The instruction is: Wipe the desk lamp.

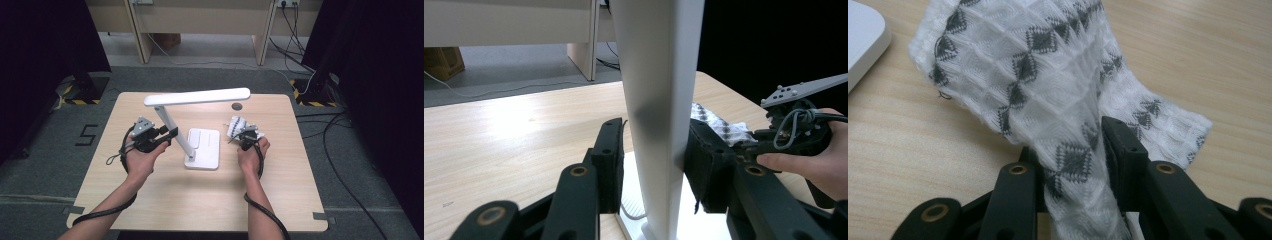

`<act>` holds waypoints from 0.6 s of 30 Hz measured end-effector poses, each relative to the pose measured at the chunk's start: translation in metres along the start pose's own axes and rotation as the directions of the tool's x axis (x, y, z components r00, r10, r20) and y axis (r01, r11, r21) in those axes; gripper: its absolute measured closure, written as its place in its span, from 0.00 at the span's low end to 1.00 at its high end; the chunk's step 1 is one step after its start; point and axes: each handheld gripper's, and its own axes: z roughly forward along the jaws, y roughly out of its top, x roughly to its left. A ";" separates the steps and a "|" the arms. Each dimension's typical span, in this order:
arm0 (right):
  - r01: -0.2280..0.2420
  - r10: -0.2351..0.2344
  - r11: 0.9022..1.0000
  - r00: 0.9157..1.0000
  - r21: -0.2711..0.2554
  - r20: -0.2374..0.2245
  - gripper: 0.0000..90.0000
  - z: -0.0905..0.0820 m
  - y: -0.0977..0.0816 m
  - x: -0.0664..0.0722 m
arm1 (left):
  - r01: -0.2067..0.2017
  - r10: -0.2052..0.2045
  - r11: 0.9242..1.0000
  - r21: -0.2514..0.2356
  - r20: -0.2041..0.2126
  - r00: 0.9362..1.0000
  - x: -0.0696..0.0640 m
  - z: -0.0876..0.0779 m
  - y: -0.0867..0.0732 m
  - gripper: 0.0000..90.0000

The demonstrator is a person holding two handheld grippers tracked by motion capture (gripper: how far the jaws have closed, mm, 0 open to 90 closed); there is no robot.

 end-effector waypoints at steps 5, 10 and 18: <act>-0.005 0.004 1.000 1.000 0.009 0.022 0.77 0.001 -0.001 -0.002 | -0.002 0.002 1.000 0.000 0.001 1.000 0.000 -0.001 0.000 0.67; -0.015 0.015 1.000 1.000 0.016 0.006 0.71 0.000 -0.002 -0.005 | -0.002 0.002 1.000 0.003 0.006 1.000 0.000 -0.001 -0.001 0.65; -0.022 0.023 0.999 0.999 0.026 -0.024 0.54 -0.003 -0.004 -0.004 | -0.004 0.004 1.000 0.015 0.009 1.000 0.001 -0.001 -0.003 0.59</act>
